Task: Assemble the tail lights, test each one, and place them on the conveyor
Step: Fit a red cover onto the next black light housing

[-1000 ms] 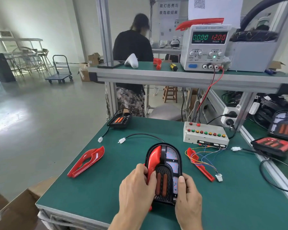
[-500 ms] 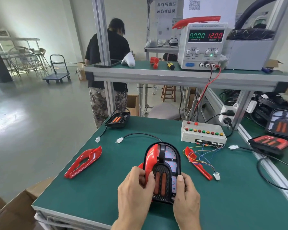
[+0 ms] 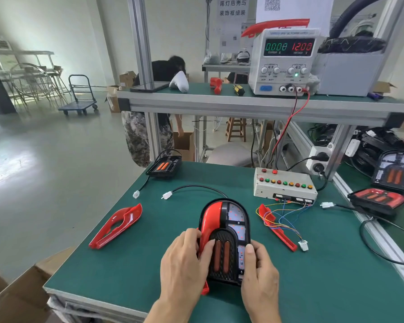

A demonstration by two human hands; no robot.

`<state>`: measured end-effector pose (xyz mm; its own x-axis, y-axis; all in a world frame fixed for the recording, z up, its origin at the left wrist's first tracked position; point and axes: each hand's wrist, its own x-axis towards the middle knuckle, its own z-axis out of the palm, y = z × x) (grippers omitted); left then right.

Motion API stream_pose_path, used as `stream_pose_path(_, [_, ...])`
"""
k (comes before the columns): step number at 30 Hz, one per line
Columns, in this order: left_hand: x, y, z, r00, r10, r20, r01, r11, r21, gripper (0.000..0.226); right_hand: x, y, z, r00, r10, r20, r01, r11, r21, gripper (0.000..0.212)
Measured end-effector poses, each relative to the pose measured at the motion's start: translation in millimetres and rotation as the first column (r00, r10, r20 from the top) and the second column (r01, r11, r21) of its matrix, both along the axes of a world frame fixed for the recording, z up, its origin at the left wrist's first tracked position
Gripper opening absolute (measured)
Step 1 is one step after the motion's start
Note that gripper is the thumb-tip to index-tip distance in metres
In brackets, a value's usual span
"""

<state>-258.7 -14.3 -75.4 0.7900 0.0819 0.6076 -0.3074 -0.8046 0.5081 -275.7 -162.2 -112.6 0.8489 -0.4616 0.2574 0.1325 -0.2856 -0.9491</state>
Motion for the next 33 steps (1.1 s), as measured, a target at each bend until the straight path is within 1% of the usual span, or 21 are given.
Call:
stream_pose_path(2, [2.7,2.4,-1.2,1.0,-0.025,0.005,0.025,1.0,-0.017,0.036,0.0,-0.8,0.4,1.0,-0.008,-0.01,0.008,1.0,-0.005,0.035])
stream_pose_path(4, [4.8,5.2,-2.3,0.998,-0.068,-0.001,0.068,0.995,-0.078,0.043,-0.1,-0.9,1.3,1.0,-0.003,-0.018,0.003,1.0,0.002,0.027])
stream_pose_path(6, [7.5,7.0,-3.0,0.993,-0.105,-0.06,0.093,0.98,-0.177,0.06,-0.9,-0.7,2.5,1.0,0.008,-0.02,-0.008,1.0,0.011,0.023])
stream_pose_path(7, [9.4,8.4,-4.5,0.986,-0.136,-0.101,0.107,0.962,-0.252,0.069,-1.2,-0.5,2.8,1.0,0.019,-0.024,-0.019,1.0,0.016,0.021])
stream_pose_path(9, [13.0,12.4,-8.1,0.946,-0.281,-0.159,0.198,0.894,-0.402,0.08,-1.5,-0.6,2.4,0.998,0.045,-0.039,-0.045,0.999,0.012,0.015])
stream_pose_path(10, [14.1,14.3,-10.3,0.92,-0.358,-0.157,0.265,0.866,-0.423,0.081,-1.4,-1.2,1.7,0.998,0.053,-0.045,-0.052,0.999,0.007,0.016])
stream_pose_path(12, [12.9,15.9,-13.8,0.887,-0.445,-0.125,0.385,0.861,-0.334,0.076,-1.1,-2.5,0.9,0.997,0.06,-0.05,-0.06,0.998,0.001,0.018])
stream_pose_path(13, [12.8,15.8,-15.5,0.884,-0.454,-0.113,0.408,0.867,-0.287,0.072,-0.7,-2.8,0.7,0.997,0.06,-0.052,-0.06,0.998,0.003,0.018])
stream_pose_path(15, [15.0,14.1,-17.1,0.901,-0.422,-0.104,0.385,0.885,-0.261,0.062,0.0,-3.2,-0.5,0.997,0.058,-0.054,-0.057,0.998,0.01,0.019])
stream_pose_path(18, [17.3,11.4,-19.8,0.913,-0.402,-0.073,0.366,0.883,-0.295,0.052,0.5,-4.0,-1.6,0.997,0.057,-0.047,-0.056,0.998,0.026,0.019])
stream_pose_path(20, [18.4,10.3,-20.6,0.903,-0.424,-0.067,0.373,0.852,-0.367,0.045,0.7,-4.1,-1.7,0.997,0.065,-0.04,-0.064,0.997,0.038,0.019])
stream_pose_path(22, [20.4,10.2,-19.2,0.885,-0.455,-0.097,0.369,0.813,-0.449,0.043,1.3,-4.7,-2.9,0.996,0.081,-0.034,-0.079,0.995,0.06,0.019])
stream_pose_path(23, [21.6,11.2,-16.9,0.863,-0.49,-0.126,0.374,0.785,-0.493,0.043,2.1,-5.3,-3.8,0.996,0.088,-0.03,-0.086,0.994,0.069,0.019])
stream_pose_path(25, [23.9,16.8,-12.3,0.777,-0.602,-0.182,0.391,0.69,-0.609,0.045,3.5,-5.7,-5.1,0.994,0.105,-0.014,-0.103,0.991,0.088,0.021])
stream_pose_path(28, [30.4,33.2,-2.8,0.662,-0.723,-0.197,0.39,0.556,-0.734,0.068,5.0,-5.6,-7.2,0.992,0.125,0.018,-0.127,0.985,0.113,0.024])
stream_pose_path(29, [32.7,38.3,0.4,0.619,-0.761,-0.195,0.353,0.491,-0.796,0.075,5.2,-5.4,-8.4,0.99,0.138,0.027,-0.141,0.983,0.12,0.027])
stream_pose_path(30, [34.1,42.2,3.6,0.565,-0.803,-0.192,0.301,0.417,-0.858,0.077,5.5,-5.4,-9.9,0.987,0.158,0.033,-0.161,0.978,0.132,0.028])
stream_pose_path(31, [34.7,45.1,6.9,0.501,-0.843,-0.196,0.26,0.362,-0.895,0.072,5.3,-5.4,-11.2,0.984,0.177,0.035,-0.181,0.973,0.142,0.029])
stream_pose_path(32, [35.1,46.5,9.2,0.434,-0.877,-0.208,0.241,0.336,-0.911,0.061,5.4,-5.2,-11.6,0.981,0.19,0.036,-0.194,0.97,0.148,0.029])
stream_pose_path(33, [35.3,46.5,10.1,0.379,-0.897,-0.228,0.235,0.331,-0.914,0.051,5.5,-5.3,-11.1,0.981,0.192,0.037,-0.196,0.968,0.154,0.03])
